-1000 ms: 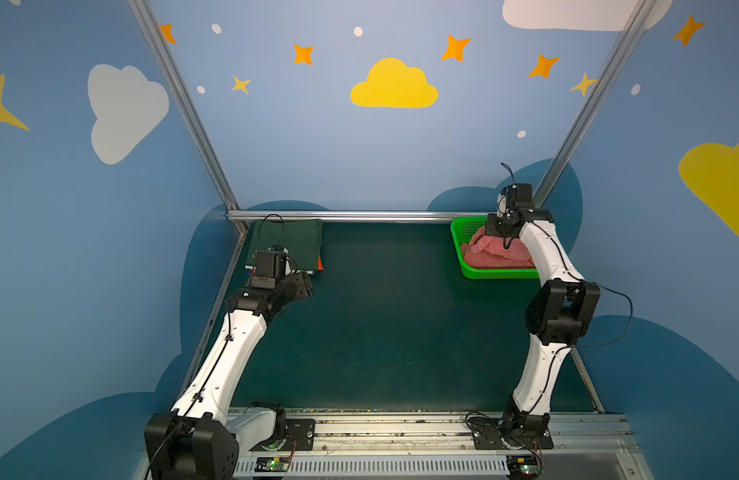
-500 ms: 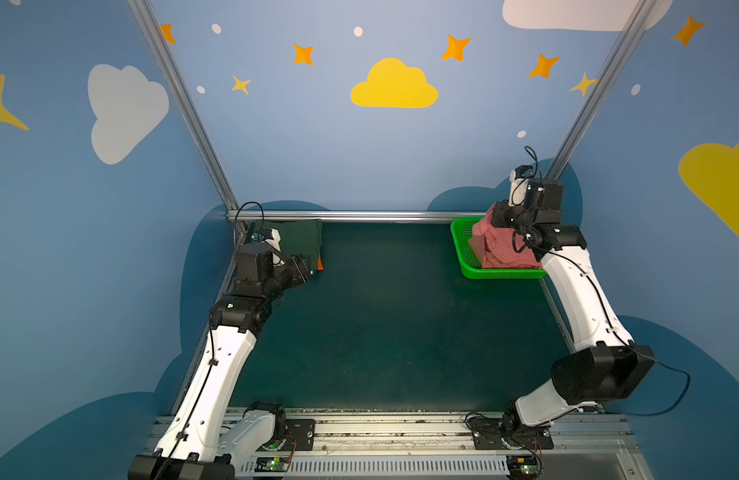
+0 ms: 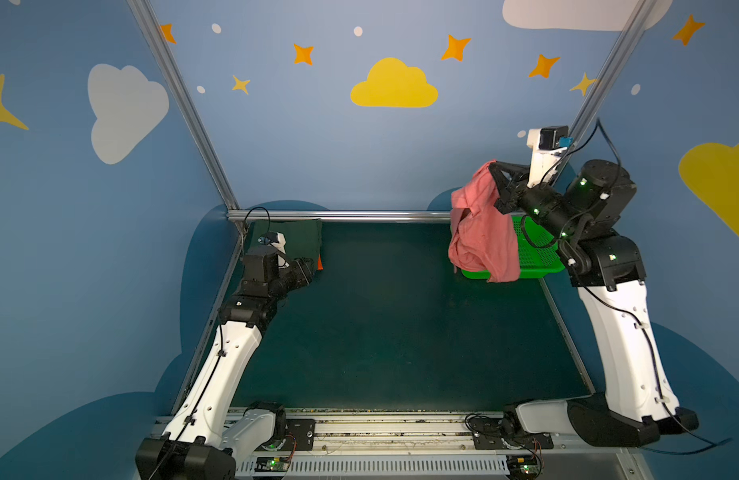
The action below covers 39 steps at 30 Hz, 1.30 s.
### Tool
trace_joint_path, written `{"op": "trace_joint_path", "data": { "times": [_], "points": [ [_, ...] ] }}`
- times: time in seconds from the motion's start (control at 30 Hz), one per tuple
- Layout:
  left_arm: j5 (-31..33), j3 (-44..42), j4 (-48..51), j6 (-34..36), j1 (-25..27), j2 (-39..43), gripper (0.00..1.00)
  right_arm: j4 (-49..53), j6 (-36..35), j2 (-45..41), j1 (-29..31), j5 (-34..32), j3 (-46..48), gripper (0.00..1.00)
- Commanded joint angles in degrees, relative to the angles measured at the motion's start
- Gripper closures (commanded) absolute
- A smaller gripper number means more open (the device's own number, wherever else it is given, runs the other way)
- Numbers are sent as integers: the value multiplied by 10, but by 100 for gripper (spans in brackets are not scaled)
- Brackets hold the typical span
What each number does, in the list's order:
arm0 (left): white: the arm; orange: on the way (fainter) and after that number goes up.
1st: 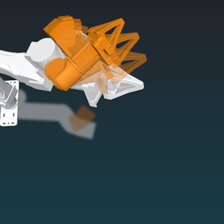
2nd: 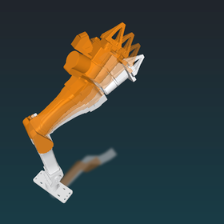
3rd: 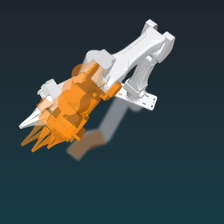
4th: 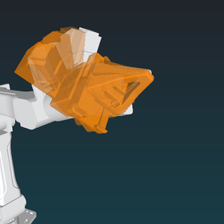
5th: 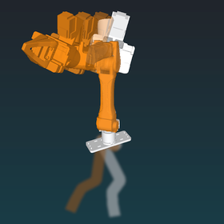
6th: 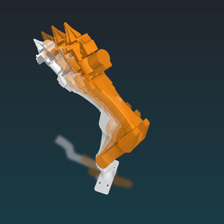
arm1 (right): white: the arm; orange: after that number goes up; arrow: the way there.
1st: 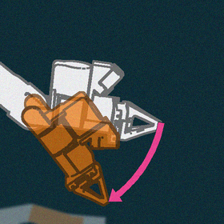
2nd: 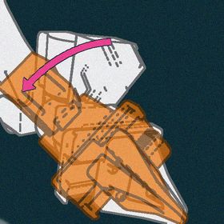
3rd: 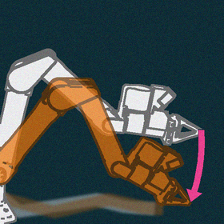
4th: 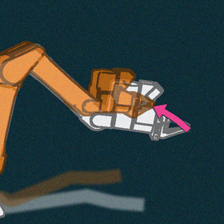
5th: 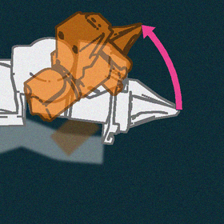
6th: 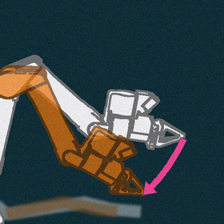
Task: Fold and stack the t-shirts
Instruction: 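Lift the pink t-shirt from the basket with the right gripper, drop it on table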
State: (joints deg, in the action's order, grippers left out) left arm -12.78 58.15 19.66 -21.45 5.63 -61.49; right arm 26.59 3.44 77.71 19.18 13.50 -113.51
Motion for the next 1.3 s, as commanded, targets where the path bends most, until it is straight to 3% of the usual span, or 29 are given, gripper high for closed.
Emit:
{"op": "trace_joint_path", "data": {
  "times": [0.0, 0.2, 0.37, 0.57, 0.97, 1.13, 1.27],
  "points": [
    [-18, -8, -15, 8, -2, 11, 49, -13, 0, -20, 44, 68, -41, 100],
    [-14, -25, -23, 10, -3, 29, 50, 15, -13, -24, 109, 87, -14, 100],
    [-19, -30, -31, 8, -3, 28, 52, 43, -52, -33, 142, -17, 45, 100],
    [-26, -28, -31, 6, -2, 20, 52, 49, -85, -50, 170, -80, 35, 100],
    [-23, -32, -29, 7, -3, 31, 52, 11, -102, -44, 292, -114, 54, 100],
    [-14, -32, -24, 11, -3, 35, 52, -7, -67, -3, 334, -89, 101, 100],
    [2, -30, -16, 13, -4, 39, 53, -63, 8, 32, 346, -59, 189, 100]
  ]
}}
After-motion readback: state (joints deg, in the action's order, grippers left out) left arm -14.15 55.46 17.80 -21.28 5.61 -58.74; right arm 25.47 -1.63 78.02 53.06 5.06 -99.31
